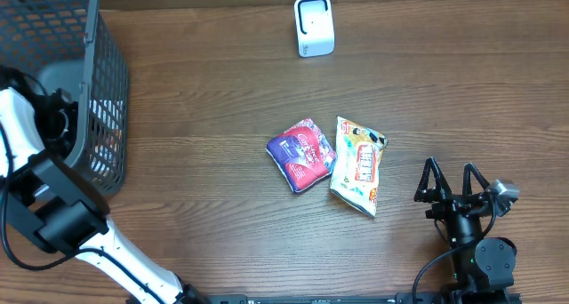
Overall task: Scan the item barcode
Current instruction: 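Reach the left gripper into the basket and grasp the small orange box, then carry the small orange box past the scanner and place it on table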
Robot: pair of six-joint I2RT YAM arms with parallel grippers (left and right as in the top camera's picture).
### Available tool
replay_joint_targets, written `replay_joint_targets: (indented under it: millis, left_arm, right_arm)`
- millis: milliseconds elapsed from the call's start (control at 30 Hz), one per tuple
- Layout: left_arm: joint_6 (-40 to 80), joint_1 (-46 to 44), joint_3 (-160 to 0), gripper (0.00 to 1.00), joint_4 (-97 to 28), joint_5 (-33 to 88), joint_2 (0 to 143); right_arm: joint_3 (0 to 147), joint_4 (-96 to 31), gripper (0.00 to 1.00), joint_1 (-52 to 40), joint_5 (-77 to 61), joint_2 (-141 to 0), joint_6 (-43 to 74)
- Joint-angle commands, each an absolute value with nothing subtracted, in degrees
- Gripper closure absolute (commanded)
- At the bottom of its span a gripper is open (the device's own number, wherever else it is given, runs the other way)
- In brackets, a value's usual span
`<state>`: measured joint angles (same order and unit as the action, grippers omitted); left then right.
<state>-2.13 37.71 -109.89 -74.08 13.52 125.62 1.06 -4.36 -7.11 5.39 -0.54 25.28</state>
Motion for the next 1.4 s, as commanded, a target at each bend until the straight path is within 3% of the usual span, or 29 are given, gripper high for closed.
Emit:
replay_joint_targets:
  millis: [0,200,400,767,833,967,1067,1167,1367]
  left_arm:
    - [-3.22,36.25,-106.13,0.46,-71.88,15.07,124.14]
    - [-0.56,35.68,-105.27,0.96,-71.77,10.37,124.16]
    - [1.56,36.12,-115.81,0.96,-78.78,7.03,124.01]
    - [4.97,36.01,-152.73,0.96,-92.79,7.38,123.94]
    - [5.37,35.97,-158.52,0.96,-94.28,11.57,123.83]
    - [4.91,34.33,-165.82,0.96,-96.82,33.61,123.81]
    - [3.79,28.8,-165.8,0.96,-96.82,47.24,123.83]
    - [2.44,21.61,-165.4,0.96,-96.82,47.33,123.83]
    - [3.79,-3.36,-153.29,0.96,-96.82,24.23,123.85]
  right_arm:
    - [0.45,-4.1,0.0,-6.9,5.93,-0.16,25.32]
    - [0.45,-4.1,0.0,-6.9,5.93,-0.16,25.32]
    - [0.45,-4.1,0.0,-6.9,5.93,-0.16,25.32]
    - [0.45,-4.12,0.0,-6.9,5.93,-0.16,25.32]
    - [0.45,-4.1,0.0,-6.9,5.93,-0.16,25.32]
    - [0.45,-4.1,0.0,-6.9,5.93,-0.16,25.32]
    - [0.45,-4.1,0.0,-6.9,5.93,-0.16,25.32]
    - [0.45,-4.1,0.0,-6.9,5.93,-0.16,25.32]
    - [0.45,-4.1,0.0,-6.9,5.93,-0.16,25.32]
